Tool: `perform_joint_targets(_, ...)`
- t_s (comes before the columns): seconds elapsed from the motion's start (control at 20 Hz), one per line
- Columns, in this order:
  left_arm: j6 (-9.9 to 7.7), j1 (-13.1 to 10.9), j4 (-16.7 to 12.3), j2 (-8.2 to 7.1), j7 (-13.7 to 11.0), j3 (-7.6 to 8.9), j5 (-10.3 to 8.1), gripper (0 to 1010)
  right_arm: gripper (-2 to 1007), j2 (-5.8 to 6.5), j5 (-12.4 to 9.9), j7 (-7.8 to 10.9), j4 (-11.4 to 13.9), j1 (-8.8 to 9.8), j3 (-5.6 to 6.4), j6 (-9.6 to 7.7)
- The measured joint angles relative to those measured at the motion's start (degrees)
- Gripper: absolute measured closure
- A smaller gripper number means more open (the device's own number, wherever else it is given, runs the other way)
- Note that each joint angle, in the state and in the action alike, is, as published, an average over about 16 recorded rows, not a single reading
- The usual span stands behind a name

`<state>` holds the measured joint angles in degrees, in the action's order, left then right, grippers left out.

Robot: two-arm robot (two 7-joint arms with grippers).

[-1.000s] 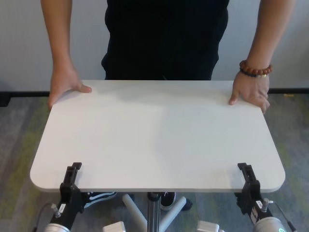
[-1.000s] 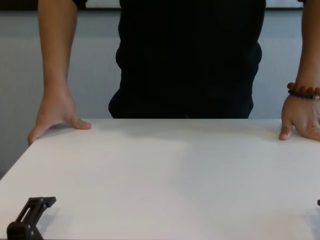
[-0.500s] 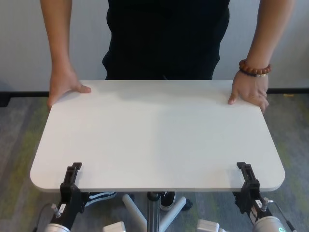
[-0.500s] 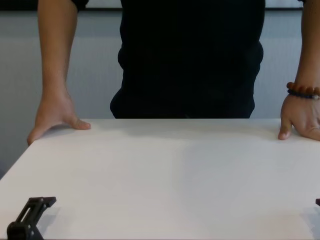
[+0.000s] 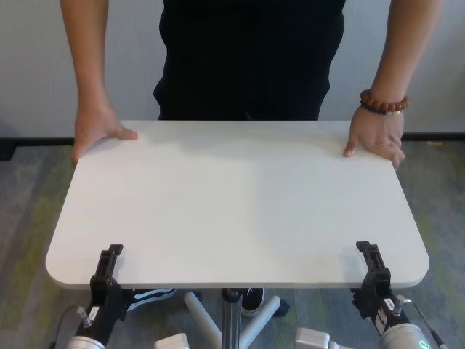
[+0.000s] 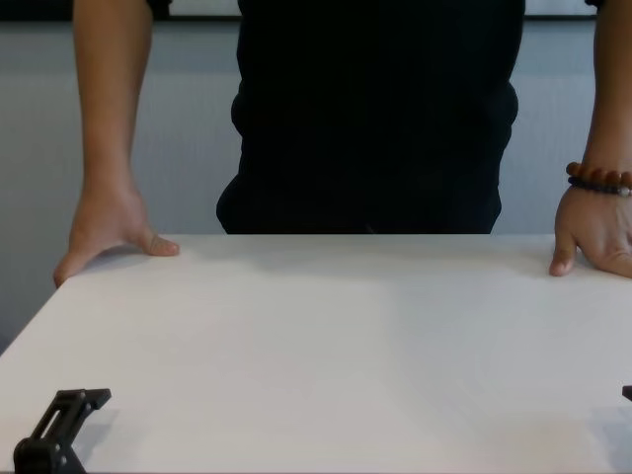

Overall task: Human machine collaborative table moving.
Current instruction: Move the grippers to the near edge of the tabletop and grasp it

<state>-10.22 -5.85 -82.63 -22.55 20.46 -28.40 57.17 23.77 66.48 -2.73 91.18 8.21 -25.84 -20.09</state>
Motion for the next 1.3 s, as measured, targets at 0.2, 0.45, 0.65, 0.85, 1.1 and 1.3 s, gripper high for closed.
perform_joint_targets(0.2, 0.00, 0.0, 0.0, 0.00, 0.0, 0.00, 0.00, 10, 0, -0.44, 0.0, 0.21, 0.2, 0.25, 0.55, 0.36)
perform_joint_targets(0.45, 0.00, 0.0, 0.0, 0.00, 0.0, 0.00, 0.00, 10, 0, -0.87, 0.0, 0.46, 0.4, 0.50, 1.07, 0.67)
perform_joint_targets(0.65, 0.00, 0.0, 0.0, 0.00, 0.0, 0.00, 0.00, 10, 0, -1.10, -0.2, 0.57, 0.5, 0.64, 1.35, 0.81)
perform_joint_targets(0.85, 0.00, 0.0, 0.0, 0.00, 0.0, 0.00, 0.00, 10, 0, -1.17, -0.3, 0.58, 0.5, 0.69, 1.44, 0.84)
perform_joint_targets(1.1, 0.00, 0.0, 0.0, 0.00, 0.0, 0.00, 0.00, 10, 0, -1.08, -0.2, 0.52, 0.5, 0.64, 1.31, 0.74)
perform_joint_targets(1.3, 0.00, 0.0, 0.0, 0.00, 0.0, 0.00, 0.00, 10, 0, -1.02, -0.1, 0.47, 0.4, 0.60, 1.22, 0.67)
